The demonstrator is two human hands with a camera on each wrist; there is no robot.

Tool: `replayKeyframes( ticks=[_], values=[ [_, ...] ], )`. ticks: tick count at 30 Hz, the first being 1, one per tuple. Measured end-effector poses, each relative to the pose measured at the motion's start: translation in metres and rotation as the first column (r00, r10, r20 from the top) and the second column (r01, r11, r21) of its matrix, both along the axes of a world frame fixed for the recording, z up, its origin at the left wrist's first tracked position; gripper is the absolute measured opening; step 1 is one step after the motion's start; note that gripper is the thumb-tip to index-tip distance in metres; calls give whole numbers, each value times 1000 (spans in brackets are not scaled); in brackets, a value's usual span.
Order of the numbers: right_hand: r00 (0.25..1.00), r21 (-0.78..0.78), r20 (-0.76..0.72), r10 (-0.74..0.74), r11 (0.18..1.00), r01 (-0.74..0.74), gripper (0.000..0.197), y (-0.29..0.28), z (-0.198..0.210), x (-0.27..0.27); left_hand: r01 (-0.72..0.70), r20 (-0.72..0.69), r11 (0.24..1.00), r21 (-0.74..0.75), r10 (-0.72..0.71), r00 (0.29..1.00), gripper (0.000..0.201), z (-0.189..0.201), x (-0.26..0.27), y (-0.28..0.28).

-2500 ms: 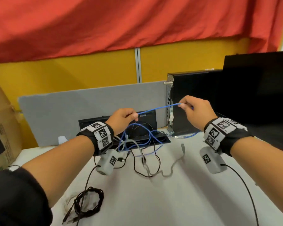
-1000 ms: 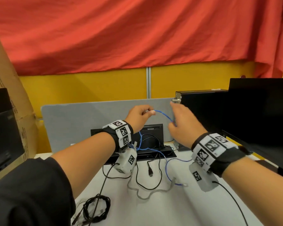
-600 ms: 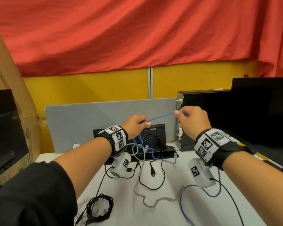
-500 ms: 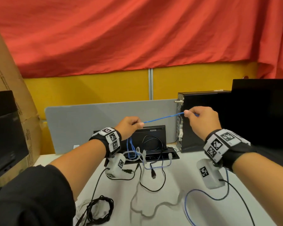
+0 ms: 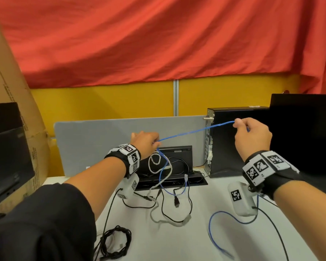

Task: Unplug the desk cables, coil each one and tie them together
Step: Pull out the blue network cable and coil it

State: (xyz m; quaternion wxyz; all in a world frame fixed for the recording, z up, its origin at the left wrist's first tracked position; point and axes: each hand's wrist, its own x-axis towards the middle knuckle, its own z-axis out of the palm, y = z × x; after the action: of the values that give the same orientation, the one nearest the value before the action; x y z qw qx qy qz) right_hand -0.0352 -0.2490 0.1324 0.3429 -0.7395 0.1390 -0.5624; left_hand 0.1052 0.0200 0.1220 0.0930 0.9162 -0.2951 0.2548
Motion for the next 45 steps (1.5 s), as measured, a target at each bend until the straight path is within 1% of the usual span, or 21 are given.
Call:
replayKeyframes(
  ticks=[4,5,7,8,10,13,14,16,18,20,24,26,29,31,33,36,38,40,42,44,45],
  values=[
    [1000,-25,22,6,1000,-6,22,-1,-4,0,-39,82,998,47,35,996,22,2,-1,7],
    [999,-26,46,6,1000,-5,22,0,-5,0,-28,64,999,31,26,998,25,4,-2,6],
    [998,-41,52,28,999,-26,23,-1,-10,3,40,-93,994,-105,-50,994,31,10,-4,5],
    [999,-64,3,34,997,-34,24,-3,-14,5,60,-173,978,-199,-95,980,33,14,-5,5],
    [981,-113,-192,37,992,-59,24,-5,-25,8,49,-236,952,-303,-124,964,37,22,-7,4],
    [913,-145,-402,67,980,-136,22,3,-40,9,20,-252,955,-296,-98,963,39,32,-11,3],
    [913,-185,-403,58,972,-143,24,9,-44,8,14,-253,954,-298,-93,963,39,34,-11,2],
    [956,-289,-288,55,947,-142,32,25,-50,5,-1,-261,951,-311,-84,962,39,38,-12,2],
    [977,-367,-171,129,912,-185,26,46,-55,1,-4,-260,948,-319,-83,962,39,39,-14,1],
    [968,-392,-160,191,888,-240,22,67,-61,-3,7,-250,950,-311,-89,964,39,40,-17,-1],
    [979,-457,-45,198,868,-196,36,91,-70,2,16,-244,963,-268,-84,966,39,41,-22,-2],
    [941,-361,-62,332,872,-331,40,96,-72,11,14,-258,968,-250,-80,963,39,41,-25,-1],
    [849,-93,-222,480,856,-508,23,96,-73,28,36,-274,970,-242,-103,956,37,40,-30,2],
    [813,19,-380,442,882,-470,17,94,-74,39,54,-275,967,-248,-123,954,36,38,-35,2],
    [762,-10,-555,334,913,-408,19,92,-74,48,73,-279,962,-264,-149,949,35,36,-40,1],
    [620,-40,-752,223,924,-381,27,90,-72,53,114,-295,946,-302,-207,933,34,35,-46,1],
    [538,82,-776,329,899,-431,26,89,-71,55,125,-293,943,-309,-219,930,34,35,-48,4],
    [465,289,-709,530,820,-494,22,89,-69,55,126,-290,941,-314,-222,931,34,34,-48,9],
    [406,425,-632,660,734,-530,18,90,-65,54,122,-294,939,-321,-222,930,34,32,-47,15],
    [372,441,-611,699,691,-573,16,95,-61,54,113,-300,940,-321,-214,930,33,28,-45,20],
    [383,409,-617,688,696,-591,18,98,-57,55,107,-306,943,-314,-207,929,33,26,-45,22]
  ],
)
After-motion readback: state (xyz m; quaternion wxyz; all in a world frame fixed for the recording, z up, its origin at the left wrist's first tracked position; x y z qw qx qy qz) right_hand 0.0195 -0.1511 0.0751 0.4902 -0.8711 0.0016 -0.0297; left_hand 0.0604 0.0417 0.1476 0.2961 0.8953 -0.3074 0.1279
